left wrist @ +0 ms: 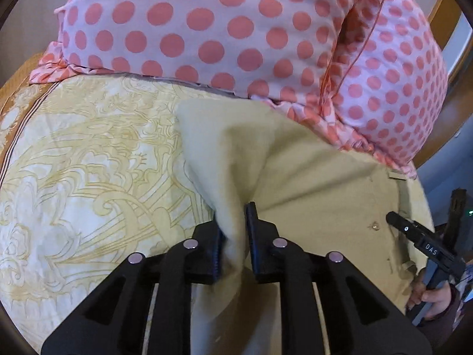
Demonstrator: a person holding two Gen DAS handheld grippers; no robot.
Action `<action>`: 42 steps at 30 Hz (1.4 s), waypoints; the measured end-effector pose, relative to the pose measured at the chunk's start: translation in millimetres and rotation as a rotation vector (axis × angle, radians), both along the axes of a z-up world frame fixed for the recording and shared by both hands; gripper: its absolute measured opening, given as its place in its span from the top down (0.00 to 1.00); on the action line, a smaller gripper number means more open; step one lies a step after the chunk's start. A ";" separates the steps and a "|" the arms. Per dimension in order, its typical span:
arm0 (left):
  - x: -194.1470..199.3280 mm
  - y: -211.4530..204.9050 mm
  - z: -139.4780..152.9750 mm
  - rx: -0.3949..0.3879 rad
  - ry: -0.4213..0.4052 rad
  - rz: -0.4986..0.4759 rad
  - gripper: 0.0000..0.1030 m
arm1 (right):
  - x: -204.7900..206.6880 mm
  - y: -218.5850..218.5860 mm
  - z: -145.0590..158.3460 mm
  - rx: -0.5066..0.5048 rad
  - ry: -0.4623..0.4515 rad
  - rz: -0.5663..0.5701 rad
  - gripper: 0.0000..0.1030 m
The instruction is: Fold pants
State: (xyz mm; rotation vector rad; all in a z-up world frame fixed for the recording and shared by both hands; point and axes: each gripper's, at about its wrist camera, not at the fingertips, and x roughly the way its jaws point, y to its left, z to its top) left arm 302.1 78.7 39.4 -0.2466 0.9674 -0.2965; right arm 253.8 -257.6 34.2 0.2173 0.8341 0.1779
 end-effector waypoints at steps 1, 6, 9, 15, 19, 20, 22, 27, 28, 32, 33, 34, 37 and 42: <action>-4.3 6.1 6.0 0.000 -0.010 0.014 0.84 | -5.2 -3.2 5.4 -0.008 -0.013 -0.027 0.49; -51.2 25.8 45.2 -0.093 -0.135 0.005 0.81 | -56.8 -12.8 36.6 0.234 -0.136 0.057 0.25; -76.7 13.2 48.5 -0.199 -0.130 -0.114 0.36 | -66.0 3.4 28.3 0.334 -0.087 0.145 0.19; -63.7 -8.1 -2.7 -0.152 0.013 -0.094 0.34 | -59.2 5.4 -4.9 0.384 0.047 0.016 0.20; -91.6 -8.9 13.8 -0.063 -0.035 -0.053 0.18 | -94.2 16.2 18.6 0.248 -0.030 -0.033 0.03; -105.4 -8.2 20.2 -0.030 -0.074 -0.047 0.13 | -110.7 25.6 23.6 0.196 -0.071 -0.031 0.02; -144.0 -3.3 30.4 0.054 -0.155 -0.021 0.02 | -134.3 33.9 20.6 0.131 -0.110 -0.028 0.02; -217.8 -12.8 24.7 0.267 -0.261 0.068 0.01 | -186.4 66.7 -8.1 -0.074 -0.176 -0.086 0.02; -231.6 -14.9 18.9 0.315 -0.276 0.090 0.01 | -192.9 72.3 -13.6 -0.109 -0.191 -0.097 0.02; -251.9 -18.7 2.4 0.338 -0.264 0.089 0.01 | -210.2 95.8 -29.8 -0.246 -0.246 -0.115 0.02; -252.6 -19.7 -0.6 0.343 -0.262 0.088 0.01 | -210.3 99.2 -32.5 -0.259 -0.242 -0.111 0.02; -252.2 -21.4 -3.5 0.358 -0.262 0.091 0.01 | -210.2 101.1 -34.6 -0.264 -0.237 -0.110 0.02; -249.7 -23.7 -8.8 0.372 -0.254 0.094 0.01 | -212.1 103.2 -38.7 -0.258 -0.230 -0.122 0.02; -251.8 -21.3 -14.3 0.344 -0.247 0.099 0.01 | -214.2 103.8 -47.4 -0.245 -0.216 -0.153 0.02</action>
